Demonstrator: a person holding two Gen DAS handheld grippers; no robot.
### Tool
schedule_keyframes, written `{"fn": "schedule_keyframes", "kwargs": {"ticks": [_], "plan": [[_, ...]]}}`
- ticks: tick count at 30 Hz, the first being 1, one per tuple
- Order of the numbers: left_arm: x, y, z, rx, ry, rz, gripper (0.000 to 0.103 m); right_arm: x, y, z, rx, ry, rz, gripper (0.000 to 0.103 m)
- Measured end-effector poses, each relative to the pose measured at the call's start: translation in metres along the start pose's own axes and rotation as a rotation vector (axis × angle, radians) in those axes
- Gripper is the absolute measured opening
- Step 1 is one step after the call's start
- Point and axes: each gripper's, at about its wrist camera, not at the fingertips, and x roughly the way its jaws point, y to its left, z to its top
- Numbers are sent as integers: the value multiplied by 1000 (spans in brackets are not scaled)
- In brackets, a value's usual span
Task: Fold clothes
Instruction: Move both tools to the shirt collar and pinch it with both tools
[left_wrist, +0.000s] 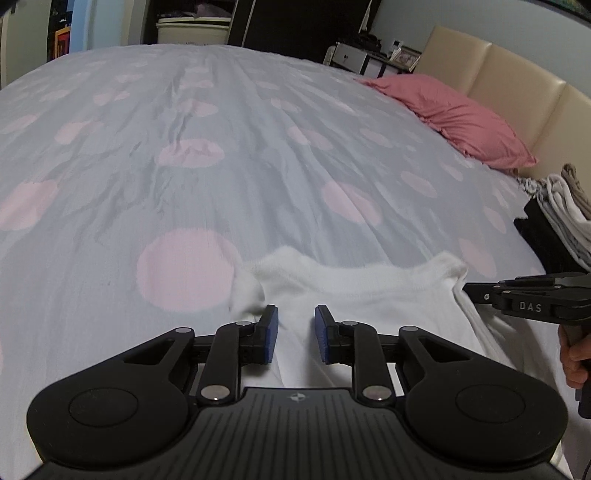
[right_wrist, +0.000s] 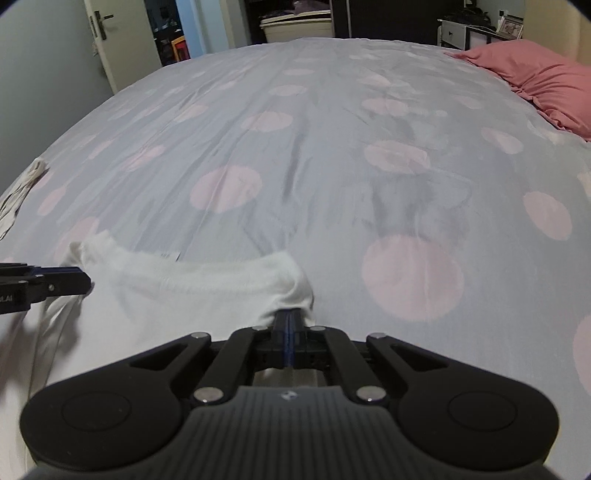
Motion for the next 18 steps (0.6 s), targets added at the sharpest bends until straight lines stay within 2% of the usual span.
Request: {"fn": "schedule_keyframes", "kwargs": {"ticks": [5,7,8,9,10,11,14,18], "plan": [[6,1,10,-23,-33,22,18,3,-3,6,18,-8,2,0],[4,1,16,-28,-41,26,19,0,-7,9,36,-15,14,0],[1,0,18,-27,-48,27,24,-2,-8,10,45,-27,14,1],[-3,1,20,-23,-63,26,32,-6,-11,13,53,-47,5,9],[-7,2,23,-17,-86,27,37,-9,-13,15,63,-60,5,27],[-10,2,24,-12,-94,35,48,-11,-16,18,78,-64,14,35],[-19,4,29,2,-119,57,51,-15,-25,24,117,-73,43,38],[-11,9,31,7,-50,40,52,-8,-23,20,96,-34,69,40]]}}
